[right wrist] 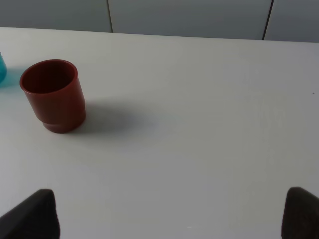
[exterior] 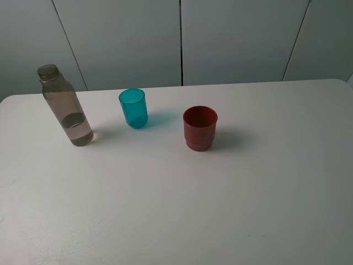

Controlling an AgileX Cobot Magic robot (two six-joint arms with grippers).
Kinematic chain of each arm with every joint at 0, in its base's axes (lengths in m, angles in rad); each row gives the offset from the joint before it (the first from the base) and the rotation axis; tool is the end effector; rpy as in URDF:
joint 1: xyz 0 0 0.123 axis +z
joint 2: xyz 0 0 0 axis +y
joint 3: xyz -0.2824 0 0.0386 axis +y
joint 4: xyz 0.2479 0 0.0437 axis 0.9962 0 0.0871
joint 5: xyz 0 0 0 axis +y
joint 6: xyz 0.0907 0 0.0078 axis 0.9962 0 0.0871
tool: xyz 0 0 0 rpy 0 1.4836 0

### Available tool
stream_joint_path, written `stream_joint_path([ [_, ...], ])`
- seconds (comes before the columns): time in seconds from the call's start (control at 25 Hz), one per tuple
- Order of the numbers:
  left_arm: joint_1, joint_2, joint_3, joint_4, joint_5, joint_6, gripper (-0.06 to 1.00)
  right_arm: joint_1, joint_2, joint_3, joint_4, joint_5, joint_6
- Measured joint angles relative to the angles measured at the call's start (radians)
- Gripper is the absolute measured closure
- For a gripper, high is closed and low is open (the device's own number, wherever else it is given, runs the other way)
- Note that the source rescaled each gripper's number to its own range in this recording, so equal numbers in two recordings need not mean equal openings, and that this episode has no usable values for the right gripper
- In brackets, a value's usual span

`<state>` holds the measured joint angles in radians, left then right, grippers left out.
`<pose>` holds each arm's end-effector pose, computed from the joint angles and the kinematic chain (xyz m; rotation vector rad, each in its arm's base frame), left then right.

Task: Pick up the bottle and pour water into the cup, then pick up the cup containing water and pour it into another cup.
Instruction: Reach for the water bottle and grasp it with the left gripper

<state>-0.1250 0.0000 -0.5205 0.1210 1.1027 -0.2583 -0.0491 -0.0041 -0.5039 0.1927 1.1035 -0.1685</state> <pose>-0.0081 0.0109 0.2799 -0.1474 2.0557 -0.0918 -0.0078 0.0160 0.2760 -0.1380 2.0603 0.0979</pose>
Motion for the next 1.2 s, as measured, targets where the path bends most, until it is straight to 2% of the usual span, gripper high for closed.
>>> stream_joint_path([
  [0.48,0.0,0.0,0.0,0.048,0.0,0.0,-0.03,0.0,0.0,0.0,0.0,0.0,0.0],
  [0.76,0.0,0.0,0.0,0.14,0.002,0.0,-0.03,0.0,0.0,0.0,0.0,0.0,0.0],
  [1.2,0.0,0.0,-0.002,0.111,-0.011,0.015,-0.03,0.0,0.0,0.0,0.0,0.0,0.0],
])
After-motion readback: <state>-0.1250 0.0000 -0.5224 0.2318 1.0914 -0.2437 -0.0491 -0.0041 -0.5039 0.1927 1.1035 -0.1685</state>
